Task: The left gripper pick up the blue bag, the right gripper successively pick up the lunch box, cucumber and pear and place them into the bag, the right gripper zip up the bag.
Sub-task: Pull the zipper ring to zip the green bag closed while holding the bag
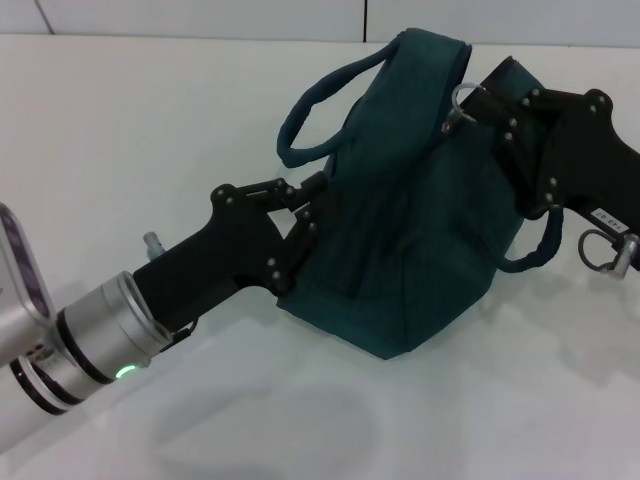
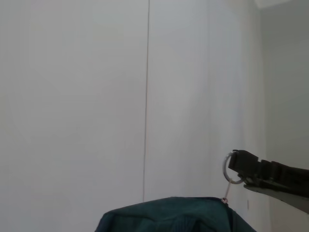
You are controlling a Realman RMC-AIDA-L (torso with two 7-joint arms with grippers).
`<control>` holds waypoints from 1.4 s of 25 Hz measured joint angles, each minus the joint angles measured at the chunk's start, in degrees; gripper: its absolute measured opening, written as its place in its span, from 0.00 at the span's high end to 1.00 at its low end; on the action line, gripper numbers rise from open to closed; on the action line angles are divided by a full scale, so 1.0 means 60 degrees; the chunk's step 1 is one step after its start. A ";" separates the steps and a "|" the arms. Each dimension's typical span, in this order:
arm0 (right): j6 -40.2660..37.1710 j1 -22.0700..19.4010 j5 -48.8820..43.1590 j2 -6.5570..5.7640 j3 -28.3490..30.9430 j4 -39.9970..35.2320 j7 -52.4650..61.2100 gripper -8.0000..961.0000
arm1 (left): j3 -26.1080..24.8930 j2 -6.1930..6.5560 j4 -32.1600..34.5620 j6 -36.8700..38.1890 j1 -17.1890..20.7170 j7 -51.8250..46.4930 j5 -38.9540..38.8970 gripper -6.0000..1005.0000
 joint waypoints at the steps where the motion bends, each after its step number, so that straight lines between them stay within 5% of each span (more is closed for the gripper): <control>1: 0.0004 0.0000 0.0000 0.0001 0.0000 -0.0003 0.0000 0.97 | -0.0027 0.0000 -0.0023 0.0000 -0.0001 -0.0010 -0.0051 0.93; 6: 0.0107 0.0020 0.0006 0.0000 -0.0001 -0.0034 0.0001 0.97 | -0.0056 0.0000 -0.0067 -0.0002 -0.0013 0.0005 -0.0174 0.90; 17: 0.0156 0.0088 -0.0002 0.0000 -0.0019 -0.0033 0.0001 0.97 | -0.0054 0.0000 -0.0049 -0.0330 -0.0154 0.0287 -0.0178 0.44; 22: 0.0172 0.0088 -0.0003 0.0000 -0.0016 -0.0033 0.0001 0.97 | -0.0053 0.0001 -0.0030 -0.0334 -0.0178 0.0308 -0.0178 0.44; 35: 0.0172 0.0088 0.0009 -0.0001 -0.0020 0.0020 0.0001 0.97 | 0.0018 0.0000 0.0078 -0.0271 -0.0241 0.0326 0.0077 0.88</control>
